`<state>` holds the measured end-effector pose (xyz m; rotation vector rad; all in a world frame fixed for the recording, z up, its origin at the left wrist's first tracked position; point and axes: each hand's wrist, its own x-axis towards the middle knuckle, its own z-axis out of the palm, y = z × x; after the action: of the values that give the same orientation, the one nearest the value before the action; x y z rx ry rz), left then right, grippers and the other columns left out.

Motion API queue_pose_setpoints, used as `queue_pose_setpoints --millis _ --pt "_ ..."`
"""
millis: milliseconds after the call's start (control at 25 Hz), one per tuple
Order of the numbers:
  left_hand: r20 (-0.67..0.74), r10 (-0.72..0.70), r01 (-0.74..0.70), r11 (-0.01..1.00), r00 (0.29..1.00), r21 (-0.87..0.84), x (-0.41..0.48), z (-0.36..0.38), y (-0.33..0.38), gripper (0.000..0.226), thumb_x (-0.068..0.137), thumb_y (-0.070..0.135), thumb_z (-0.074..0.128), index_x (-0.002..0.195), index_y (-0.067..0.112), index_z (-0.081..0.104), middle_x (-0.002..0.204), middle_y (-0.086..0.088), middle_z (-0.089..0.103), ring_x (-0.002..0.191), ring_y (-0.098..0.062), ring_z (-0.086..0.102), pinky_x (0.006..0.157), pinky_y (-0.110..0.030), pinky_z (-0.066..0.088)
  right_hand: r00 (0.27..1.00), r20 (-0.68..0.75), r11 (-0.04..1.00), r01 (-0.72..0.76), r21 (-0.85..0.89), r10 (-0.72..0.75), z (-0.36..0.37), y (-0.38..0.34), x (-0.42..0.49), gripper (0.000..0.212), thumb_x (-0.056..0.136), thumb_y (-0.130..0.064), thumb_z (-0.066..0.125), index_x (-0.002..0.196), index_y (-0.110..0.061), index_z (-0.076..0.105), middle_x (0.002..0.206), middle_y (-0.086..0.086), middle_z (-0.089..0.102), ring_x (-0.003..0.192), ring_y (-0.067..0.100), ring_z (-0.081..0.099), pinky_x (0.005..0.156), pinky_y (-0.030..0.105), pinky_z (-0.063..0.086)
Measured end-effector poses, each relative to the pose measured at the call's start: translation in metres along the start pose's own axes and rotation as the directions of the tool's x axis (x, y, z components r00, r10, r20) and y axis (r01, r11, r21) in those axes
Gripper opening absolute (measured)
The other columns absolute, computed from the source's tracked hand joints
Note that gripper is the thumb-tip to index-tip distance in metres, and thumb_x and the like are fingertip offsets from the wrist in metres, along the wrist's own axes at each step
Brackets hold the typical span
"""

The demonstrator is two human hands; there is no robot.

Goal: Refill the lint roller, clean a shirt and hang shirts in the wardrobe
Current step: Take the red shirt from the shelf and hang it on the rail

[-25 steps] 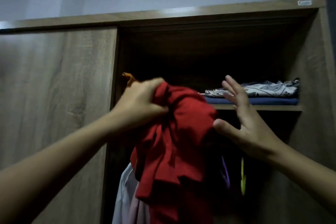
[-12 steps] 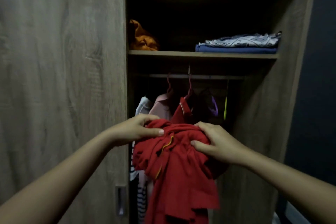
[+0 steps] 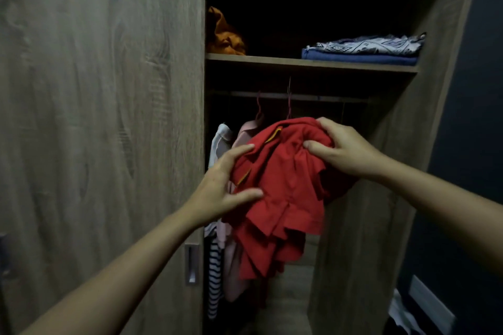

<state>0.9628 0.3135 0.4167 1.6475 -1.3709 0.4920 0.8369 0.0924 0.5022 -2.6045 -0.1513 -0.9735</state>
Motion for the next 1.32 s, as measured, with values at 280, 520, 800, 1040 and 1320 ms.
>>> queue_pose_setpoints --millis 280,520,800,1040,1320 --pt "-0.194 -0.352 0.214 0.835 0.916 -0.507 0.029 -0.037 0.010 0.022 0.096 0.025 0.046 0.085 0.021 0.065 0.066 0.015 0.065 0.062 0.005 0.056 0.060 -0.017 0.047 0.919 0.391 0.995 0.081 -0.050 -0.055 -0.003 -0.004 -0.017 0.015 0.086 -0.013 0.059 0.092 -0.026 0.058 0.080 -0.010 0.059 0.069 -0.002 0.054 0.063 0.013 0.042" --pt "-0.287 -0.183 0.217 0.972 0.940 0.093 0.046 -0.044 0.008 0.015 0.091 0.030 0.057 0.082 0.025 0.068 0.080 0.004 0.053 0.073 -0.010 0.052 0.069 -0.024 0.043 0.839 0.527 0.943 0.272 -0.192 -0.135 0.023 0.010 -0.020 0.023 0.088 -0.019 0.056 0.111 -0.016 0.059 0.107 -0.002 0.067 0.099 0.012 0.061 0.088 0.035 0.048" --pt "-0.199 -0.271 0.304 0.939 0.942 0.161 0.028 -0.036 -0.028 0.035 0.094 0.038 0.050 0.121 0.016 0.052 0.120 -0.007 0.055 0.110 -0.019 0.053 0.082 -0.021 0.039 0.936 0.352 0.995 -0.042 0.093 0.007 0.004 0.011 -0.009 0.036 0.089 0.005 0.051 0.118 -0.015 0.052 0.103 -0.009 0.057 0.088 -0.015 0.054 0.085 0.005 0.039" --pt "0.203 -0.378 0.428 0.774 0.903 -0.467 -0.050 0.013 -0.034 0.070 0.060 0.073 0.064 0.121 0.067 0.029 0.141 0.022 0.038 0.117 -0.014 0.051 0.095 -0.044 0.046 0.966 0.204 0.775 -0.250 0.580 0.159 -0.014 0.025 -0.006 0.039 0.085 0.008 0.049 0.113 -0.018 0.056 0.086 -0.013 0.071 0.077 -0.004 0.064 0.068 0.011 0.051" --pt "0.116 -0.334 0.338 0.749 0.935 -0.570 -0.067 0.043 -0.027 0.062 0.071 0.012 0.071 0.126 0.024 0.044 0.108 0.006 0.069 0.099 -0.004 0.062 0.089 -0.031 0.049 0.958 0.132 0.700 -0.278 0.658 0.256 -0.012 0.032 -0.009 0.049 0.079 0.016 0.042 0.107 -0.020 0.058 0.083 -0.011 0.074 0.075 0.002 0.067 0.070 0.015 0.054"
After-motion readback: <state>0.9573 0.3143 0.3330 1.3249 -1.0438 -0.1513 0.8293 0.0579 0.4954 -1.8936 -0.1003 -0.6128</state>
